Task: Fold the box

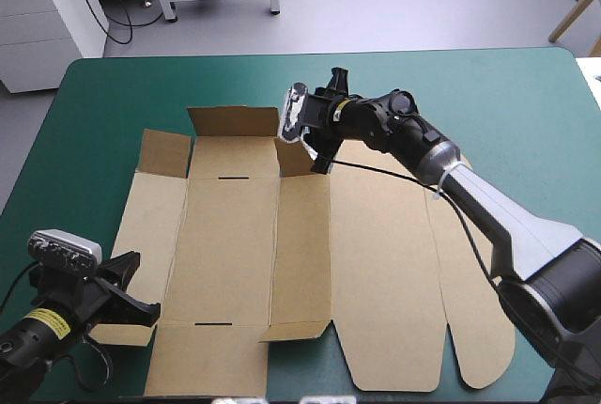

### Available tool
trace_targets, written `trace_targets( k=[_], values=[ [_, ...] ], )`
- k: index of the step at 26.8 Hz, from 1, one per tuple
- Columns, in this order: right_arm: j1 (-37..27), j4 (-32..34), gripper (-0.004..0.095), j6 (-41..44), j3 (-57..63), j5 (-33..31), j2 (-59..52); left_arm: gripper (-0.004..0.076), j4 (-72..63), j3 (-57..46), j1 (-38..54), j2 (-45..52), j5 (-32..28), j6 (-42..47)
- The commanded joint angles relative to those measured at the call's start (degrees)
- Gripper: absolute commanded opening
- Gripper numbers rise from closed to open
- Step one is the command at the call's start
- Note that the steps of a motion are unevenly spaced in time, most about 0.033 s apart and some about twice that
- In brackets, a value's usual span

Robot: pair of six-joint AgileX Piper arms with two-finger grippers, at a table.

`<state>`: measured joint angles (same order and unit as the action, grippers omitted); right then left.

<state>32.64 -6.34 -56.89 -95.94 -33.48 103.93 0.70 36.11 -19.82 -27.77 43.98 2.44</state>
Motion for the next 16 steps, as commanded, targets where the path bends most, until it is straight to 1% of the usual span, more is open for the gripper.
trace_targets(
  k=[1,2,5,8,10,14,16],
  values=[
    [-0.12,3.33,0.0535,9.05,-1.95,1.93,-6.44,-0.001,-0.23,1.78,-0.19,-0.57,-3.44,0.5],
    [-0.21,3.82,0.0529,11.34,-1.95,1.49,-7.35,-0.001,-0.23,1.78,-0.19,-0.57,-3.44,0.5],
    [-1.2,4.51,0.048,22.22,-1.95,-1.43,-11.09,-0.001,-0.23,1.78,-0.19,-0.57,-3.81,0.5],
    [-3.56,4.48,0.0437,32.4,-1.95,-7.76,-13.96,-0.001,1.44,1.78,-0.19,-0.57,-3.58,-0.02],
    [-5.31,4.48,0.0405,36.83,-1.95,-11.82,-15.37,-0.001,1.7,1.78,-0.19,-0.57,-3.51,-0.02],
    [-9.78,4.48,0.0334,38.64,-1.95,-20.44,-17.14,-0.001,3.11,1.78,-0.19,-0.81,-3.14,0.55],
    [-12.31,4.48,0.0286,39.31,-1.95,-22.97,-17.9,-0.001,4.66,2.59,-0.19,-1.88,-1.44,0.67]
  ],
)
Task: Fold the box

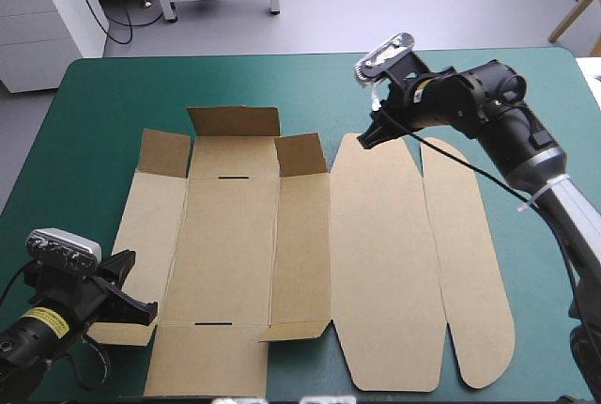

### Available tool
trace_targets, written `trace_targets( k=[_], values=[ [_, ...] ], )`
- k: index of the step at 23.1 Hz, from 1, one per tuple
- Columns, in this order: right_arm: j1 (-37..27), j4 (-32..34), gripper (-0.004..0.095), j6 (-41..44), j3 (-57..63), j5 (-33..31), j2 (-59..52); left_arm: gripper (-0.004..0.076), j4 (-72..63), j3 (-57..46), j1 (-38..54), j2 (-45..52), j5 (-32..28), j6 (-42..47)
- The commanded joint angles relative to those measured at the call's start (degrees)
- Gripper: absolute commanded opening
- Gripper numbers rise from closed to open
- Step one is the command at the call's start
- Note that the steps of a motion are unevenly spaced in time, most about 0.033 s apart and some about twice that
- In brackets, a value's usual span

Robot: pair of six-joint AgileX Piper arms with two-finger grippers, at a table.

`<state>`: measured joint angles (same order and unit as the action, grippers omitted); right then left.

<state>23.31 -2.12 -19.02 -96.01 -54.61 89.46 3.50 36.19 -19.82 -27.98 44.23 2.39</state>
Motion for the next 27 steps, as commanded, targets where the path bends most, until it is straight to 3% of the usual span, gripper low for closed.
trace_targets(
  k=[1,7,11,13,19,24,27],
  values=[
    [-4.44,0.16,0.0252,2.04,-1.88,-2.7,-3.73,-0.001,2.22,3.41,-0.19,-2.72,0.05,0.73],
    [-12.07,-7.85,0.0063,2.63,-1.77,-6.2,-5.95,-0.001,3.42,11.7,-0.19,-11.92,9.61,0.73],
    [-15.5,-9.43,-0.002,0.9,-1.77,-10.5,-6.9,-0.001,3.41,18.82,-0.19,-19.18,14.04,0.73],
    [-17.55,-9.43,-0.0019,0.19,-1.66,-14.28,-7.79,-0.001,4.11,24.18,-0.19,-24.22,16.86,0.42],
    [-22.05,-9.47,-0.002,-0.58,4.77,-14.01,-15.37,-0.0008,4.53,37.03,-0.08,-35.7,23.92,-4.19],
    [-22.4,-8.75,-0.0019,-0.43,17.71,-10.15,-24.95,0.0015,1.76,38.38,0.81,-38.61,24.95,-6.9],
    [-22.4,-8.51,-0.0019,-0.43,23.51,-9.28,-28.84,0.0015,-6.06,38.38,7.28,-39.35,25.55,-12.16]
  ],
)
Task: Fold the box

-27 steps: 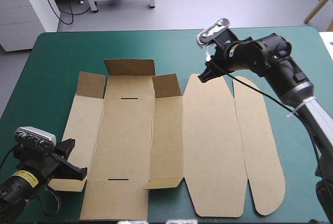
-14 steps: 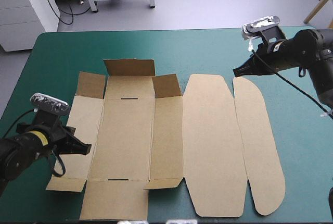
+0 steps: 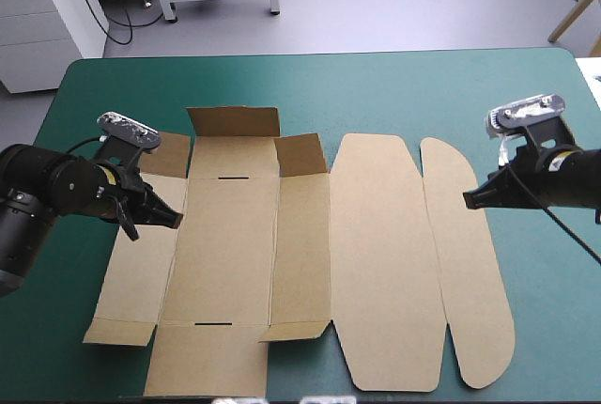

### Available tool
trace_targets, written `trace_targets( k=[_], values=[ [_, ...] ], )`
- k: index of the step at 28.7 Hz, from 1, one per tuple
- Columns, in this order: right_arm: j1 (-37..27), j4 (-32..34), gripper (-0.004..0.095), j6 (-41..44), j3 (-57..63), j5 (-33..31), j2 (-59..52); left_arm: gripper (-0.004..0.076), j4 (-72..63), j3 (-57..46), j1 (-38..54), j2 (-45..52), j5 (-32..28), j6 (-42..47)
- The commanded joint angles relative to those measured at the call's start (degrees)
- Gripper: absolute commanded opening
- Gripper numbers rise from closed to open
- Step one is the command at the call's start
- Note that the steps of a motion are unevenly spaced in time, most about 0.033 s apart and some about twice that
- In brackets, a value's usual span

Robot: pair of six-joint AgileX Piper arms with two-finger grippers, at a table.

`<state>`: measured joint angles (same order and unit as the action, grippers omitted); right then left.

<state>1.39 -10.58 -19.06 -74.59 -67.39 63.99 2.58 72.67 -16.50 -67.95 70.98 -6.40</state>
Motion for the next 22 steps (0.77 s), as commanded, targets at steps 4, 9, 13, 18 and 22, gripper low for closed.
trace_targets(
  k=[4,9,13,18,22],
  values=[
    [-0.49,0.09,-0.0019,0.16,8.38,5.41,-8.04,0.0015,-20.42,1.9,19.48,-0.56,2.67,-15.19],
    [-0.49,0.09,-0.002,1.27,13.21,6.6,-12.35,0.0015,-26.79,1.75,34.3,-1.74,3.24,-18.11],
    [-0.49,0.33,-0.0019,1.27,16.17,7.24,-15.22,0.0015,-27.59,1.75,43.3,-2.59,3.24,-19.7],
    [-0.49,1.26,-0.0019,1.43,17.72,7.93,-16.94,0.0015,-26.7,1.75,51.69,-3.2,0.05,-15.01],
    [-0.49,1.57,-0.0019,1.43,18.09,8.16,-17.3,0.0038,-27.35,1.75,55.98,-3.2,-0.71,-13.26]
  ],
)
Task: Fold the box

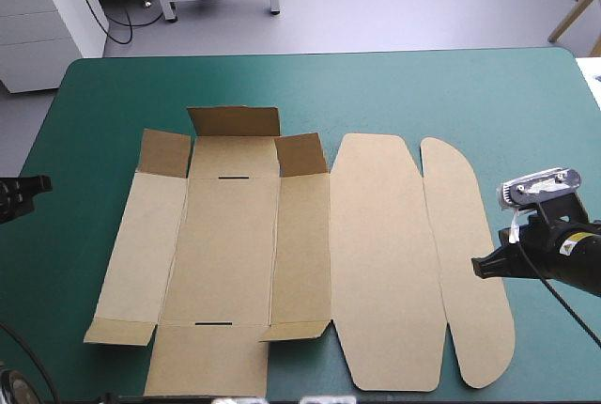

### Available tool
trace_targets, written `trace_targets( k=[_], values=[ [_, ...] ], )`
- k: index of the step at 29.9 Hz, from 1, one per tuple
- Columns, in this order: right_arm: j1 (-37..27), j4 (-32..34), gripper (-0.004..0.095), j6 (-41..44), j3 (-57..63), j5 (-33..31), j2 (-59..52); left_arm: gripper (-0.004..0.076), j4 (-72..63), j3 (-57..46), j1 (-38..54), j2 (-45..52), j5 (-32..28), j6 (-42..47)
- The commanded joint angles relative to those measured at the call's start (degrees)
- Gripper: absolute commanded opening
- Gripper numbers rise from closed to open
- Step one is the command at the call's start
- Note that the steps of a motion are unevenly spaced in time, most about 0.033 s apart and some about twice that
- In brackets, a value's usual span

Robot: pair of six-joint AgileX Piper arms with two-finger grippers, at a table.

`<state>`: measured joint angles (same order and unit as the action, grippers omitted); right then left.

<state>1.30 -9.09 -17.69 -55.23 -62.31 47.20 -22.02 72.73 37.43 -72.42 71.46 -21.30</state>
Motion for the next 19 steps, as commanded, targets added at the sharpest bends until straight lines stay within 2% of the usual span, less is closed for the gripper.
trace_targets(
  k=[1,3,5,9,11,15,19],
  values=[
    [-0.4,0.08,-0.0019,0.07,-1.27,3.15,-0.51,0.0062,-2.76,1.68,2.16,1.27,-1.19,1.63],
    [-0.4,-0.16,-0.0019,0.24,-1.27,3.81,-0.51,0.0139,-2.62,1.68,2.16,0.76,-1.4,1.63],
    [-0.4,-0.84,-0.002,0.24,-1.27,4.72,-0.51,0.0249,-3.56,1.68,2.16,-0.02,-1.91,1.63],
    [-0.4,-0.86,-0.0019,0.24,-1.27,5.07,-0.51,0.0585,-4.87,1.68,2.16,-2.64,-2.37,1.63],
    [-0.4,-0.97,-0.0019,0.24,-1.27,5.07,-0.51,0.0722,-4.87,1.68,2.16,-4.15,-1.35,2.36],
    [-0.4,-0.97,-0.0019,0.24,-1.27,5.07,-0.51,0.0733,-5.88,1.31,2.04,-7.83,2.57,-1.04],
    [-0.4,-1.1,-0.002,-0.15,-1.27,5.07,-0.51,0.0733,-5.88,-0.66,2.04,-10.69,2.68,-2.95]
  ],
)
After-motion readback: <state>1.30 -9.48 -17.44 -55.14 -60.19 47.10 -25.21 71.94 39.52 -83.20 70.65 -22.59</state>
